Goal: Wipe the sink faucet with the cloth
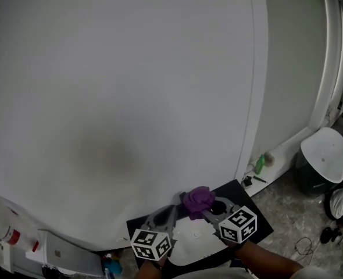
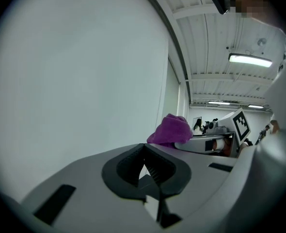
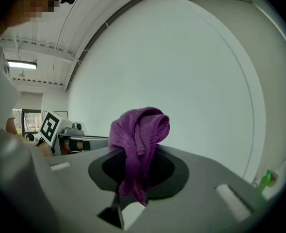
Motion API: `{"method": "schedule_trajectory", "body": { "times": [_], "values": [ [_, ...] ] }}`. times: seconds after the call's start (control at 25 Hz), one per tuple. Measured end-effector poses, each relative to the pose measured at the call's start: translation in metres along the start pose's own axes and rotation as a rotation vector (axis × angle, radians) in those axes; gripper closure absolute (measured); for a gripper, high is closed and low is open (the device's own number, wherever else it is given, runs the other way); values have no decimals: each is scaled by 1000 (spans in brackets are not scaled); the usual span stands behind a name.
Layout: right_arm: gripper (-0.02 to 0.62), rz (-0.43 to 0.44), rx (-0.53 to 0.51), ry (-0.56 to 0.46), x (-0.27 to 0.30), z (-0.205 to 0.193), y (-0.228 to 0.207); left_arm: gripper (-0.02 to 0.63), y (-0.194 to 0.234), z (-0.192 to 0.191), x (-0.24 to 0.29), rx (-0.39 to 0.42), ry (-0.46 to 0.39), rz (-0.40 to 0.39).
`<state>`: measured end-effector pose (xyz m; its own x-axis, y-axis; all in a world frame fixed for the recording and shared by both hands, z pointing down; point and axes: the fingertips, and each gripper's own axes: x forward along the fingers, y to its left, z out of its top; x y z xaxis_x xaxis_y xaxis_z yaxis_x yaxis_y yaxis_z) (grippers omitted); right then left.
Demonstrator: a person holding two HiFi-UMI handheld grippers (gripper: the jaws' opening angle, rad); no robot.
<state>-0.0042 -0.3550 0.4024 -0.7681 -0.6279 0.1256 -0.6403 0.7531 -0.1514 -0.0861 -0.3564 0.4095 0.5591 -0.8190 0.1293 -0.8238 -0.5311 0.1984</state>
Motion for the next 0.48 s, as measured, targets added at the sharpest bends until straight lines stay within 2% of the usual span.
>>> {"method": "schedule_trajectory", "body": {
  "times": [0.32,0.48],
  "values": [
    [515,-1,7,13,1,-4,-1,599,-6,0,0,20,15,-11],
    [515,10,3,21,5,-2,4,600,-3,0,-4,-13,6,-19]
  ]
}}
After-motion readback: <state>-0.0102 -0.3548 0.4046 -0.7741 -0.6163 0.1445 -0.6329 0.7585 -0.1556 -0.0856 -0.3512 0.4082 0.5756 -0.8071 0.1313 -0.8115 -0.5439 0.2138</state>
